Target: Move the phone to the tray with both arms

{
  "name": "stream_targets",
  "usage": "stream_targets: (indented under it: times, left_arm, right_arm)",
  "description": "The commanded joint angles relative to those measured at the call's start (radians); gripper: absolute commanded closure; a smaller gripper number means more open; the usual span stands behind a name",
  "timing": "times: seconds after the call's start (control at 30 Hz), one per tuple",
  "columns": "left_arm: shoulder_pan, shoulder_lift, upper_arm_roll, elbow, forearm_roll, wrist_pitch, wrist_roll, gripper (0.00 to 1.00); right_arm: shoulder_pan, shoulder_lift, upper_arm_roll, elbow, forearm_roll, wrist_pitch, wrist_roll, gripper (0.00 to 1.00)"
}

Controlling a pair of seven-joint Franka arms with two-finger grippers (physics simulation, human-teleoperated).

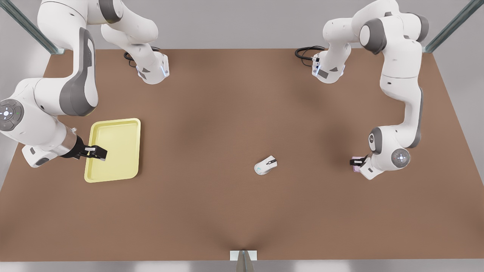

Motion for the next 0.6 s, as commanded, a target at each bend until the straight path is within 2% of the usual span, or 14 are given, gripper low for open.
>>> stream_targets:
  times: [0.0, 0.03, 0.1, 0.2, 0.23, 0.3, 0.47, 0.57]
  left_arm:
    - [-0.060, -0.014, -0.060, 0.014, -0.010, -0.009, -0.314, 0.28]
    - [-0.062, -0.001, -0.124, 0.037, -0.010, -0.009, -0.409, 0.28]
    - [-0.157, 0.009, -0.149, 0.094, -0.008, -0.035, -0.552, 0.28]
    - [-0.437, 0.066, -0.151, 0.352, -0.013, -0.267, -0.944, 0.27]
    - [-0.552, 0.080, -0.149, 0.409, -0.026, -0.307, -1.080, 0.27]
    - [-0.688, 0.152, -0.151, 0.513, -0.025, -0.307, -1.213, 0.27]
    - [-0.790, 0.370, -0.149, 0.798, -0.022, -0.285, -1.370, 0.27]
    - [-0.829, 0.413, -0.149, 0.811, -0.022, -0.246, -1.393, 0.27]
  right_arm:
    - [0.000, -0.001, 0.000, 0.001, 0.001, -0.001, 0.002, 0.00]
    - [-0.001, -0.001, -0.002, 0.001, 0.001, -0.001, 0.000, 0.00]
    - [-0.002, -0.001, 0.000, 0.001, 0.001, -0.001, 0.000, 0.00]
    - [-0.002, -0.001, 0.000, 0.001, 0.001, -0.001, 0.000, 0.00]
    - [0.000, -0.001, 0.000, 0.001, 0.001, -0.001, 0.000, 0.00]
    - [0.000, -0.001, 0.000, 0.001, 0.001, -0.001, 0.000, 0.00]
    - [0.000, -0.001, 0.000, 0.001, 0.000, -0.001, 0.002, 0.00]
    - [0.000, -0.001, 0.000, 0.001, 0.000, -0.001, 0.002, 0.00]
